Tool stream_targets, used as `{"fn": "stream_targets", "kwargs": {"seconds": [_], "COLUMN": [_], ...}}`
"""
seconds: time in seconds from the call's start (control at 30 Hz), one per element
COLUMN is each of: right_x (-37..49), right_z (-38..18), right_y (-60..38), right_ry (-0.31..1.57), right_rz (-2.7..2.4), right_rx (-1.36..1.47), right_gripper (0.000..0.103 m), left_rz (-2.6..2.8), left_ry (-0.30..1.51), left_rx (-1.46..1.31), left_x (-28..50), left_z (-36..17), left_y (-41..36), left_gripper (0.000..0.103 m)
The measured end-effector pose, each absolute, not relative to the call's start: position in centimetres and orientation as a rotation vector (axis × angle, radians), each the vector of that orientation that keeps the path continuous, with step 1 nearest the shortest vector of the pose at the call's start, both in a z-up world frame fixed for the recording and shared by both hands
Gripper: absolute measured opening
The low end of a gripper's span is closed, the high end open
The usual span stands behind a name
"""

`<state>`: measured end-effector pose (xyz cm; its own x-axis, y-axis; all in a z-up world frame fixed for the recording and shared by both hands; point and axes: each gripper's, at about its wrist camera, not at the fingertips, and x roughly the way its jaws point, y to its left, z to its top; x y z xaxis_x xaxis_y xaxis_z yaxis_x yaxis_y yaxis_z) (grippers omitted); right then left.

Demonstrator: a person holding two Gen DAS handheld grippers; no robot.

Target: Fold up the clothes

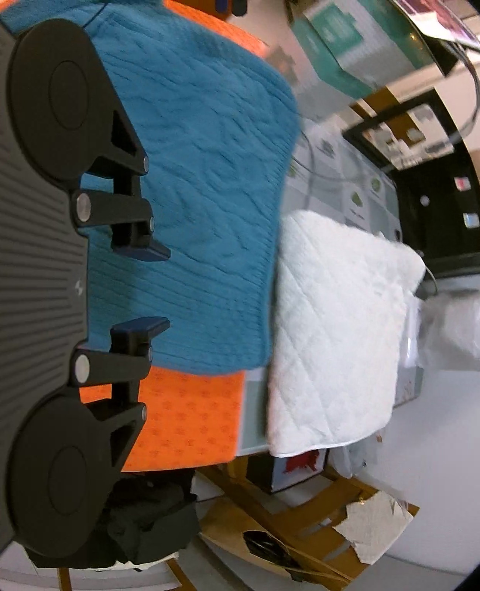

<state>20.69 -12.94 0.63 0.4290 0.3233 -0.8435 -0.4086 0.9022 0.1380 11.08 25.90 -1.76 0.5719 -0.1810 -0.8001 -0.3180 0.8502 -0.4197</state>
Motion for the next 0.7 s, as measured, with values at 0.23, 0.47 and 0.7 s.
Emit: {"fn": "stream_targets", "kwargs": {"seconds": [0.23, 0.47, 0.7], "right_x": [14.3, 8.0, 2.4], "right_z": [2.5, 3.8, 2.6], "right_y": [-14.5, -15.6, -17.4], "right_ry": [1.06, 1.072, 1.099], "right_rz": [0.531, 0.622, 0.711], "right_rx": [-0.101, -0.137, -0.2], "right_gripper": [0.04, 0.042, 0.058], "left_rz": [0.052, 0.034, 0.0], "left_ry": [0.987, 1.007, 1.068], "left_rx": [-0.526, -0.5, -0.451], "left_x": [6.1, 0.6, -5.4], "left_z": [0.0, 0.5, -1.2], "left_y": [24.7, 23.2, 21.4], "left_gripper": [0.087, 0.089, 0.09]}}
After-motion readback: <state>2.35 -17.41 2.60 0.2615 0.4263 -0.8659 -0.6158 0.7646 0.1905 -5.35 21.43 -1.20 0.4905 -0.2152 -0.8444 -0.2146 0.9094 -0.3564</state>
